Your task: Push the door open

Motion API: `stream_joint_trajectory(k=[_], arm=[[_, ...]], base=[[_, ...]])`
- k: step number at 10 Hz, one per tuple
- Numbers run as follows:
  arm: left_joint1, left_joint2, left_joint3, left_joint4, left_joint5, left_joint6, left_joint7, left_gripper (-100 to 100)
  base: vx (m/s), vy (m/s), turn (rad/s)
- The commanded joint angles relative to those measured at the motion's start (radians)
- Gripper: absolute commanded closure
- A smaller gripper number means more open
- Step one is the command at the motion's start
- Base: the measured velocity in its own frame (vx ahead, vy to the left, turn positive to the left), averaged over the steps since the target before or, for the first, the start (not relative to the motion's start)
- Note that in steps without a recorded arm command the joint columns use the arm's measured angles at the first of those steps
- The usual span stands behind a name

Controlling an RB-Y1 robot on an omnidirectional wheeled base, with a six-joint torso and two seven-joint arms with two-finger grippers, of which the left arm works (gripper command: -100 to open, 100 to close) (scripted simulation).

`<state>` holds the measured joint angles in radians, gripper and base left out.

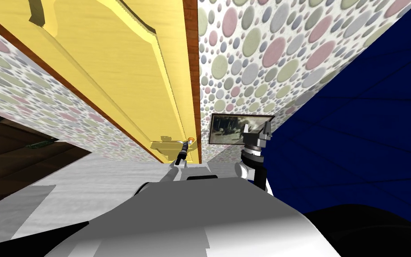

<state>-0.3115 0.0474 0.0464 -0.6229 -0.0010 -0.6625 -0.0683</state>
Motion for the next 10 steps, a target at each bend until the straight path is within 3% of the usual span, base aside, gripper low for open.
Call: stream_joint_trajectory(k=[1, 3, 4, 8, 9, 10], arm=[[0.004, 0.0, -0.001, 0.001, -0.001, -0.003, -0.001, 100], [-0.01, 0.013, 0.05, 0.013, 0.018, -0.019, -0.032, 100], [-0.01, 0.013, 0.05, 0.013, 0.018, -0.019, -0.032, 100], [-0.024, 0.026, 0.114, 0.029, 0.042, -0.043, -0.073, 100], [-0.024, 0.026, 0.114, 0.029, 0.042, -0.043, -0.073, 100], [-0.029, 0.03, 0.14, 0.036, 0.052, -0.053, -0.09, 100]], base=[[0.0, 0.0, 0.0], [0.008, 0.017, -0.177], [0.005, 0.015, -0.072], [0.012, 0.015, -0.123], [0.011, 0.013, -0.05], [0.014, 0.009, -0.128]])
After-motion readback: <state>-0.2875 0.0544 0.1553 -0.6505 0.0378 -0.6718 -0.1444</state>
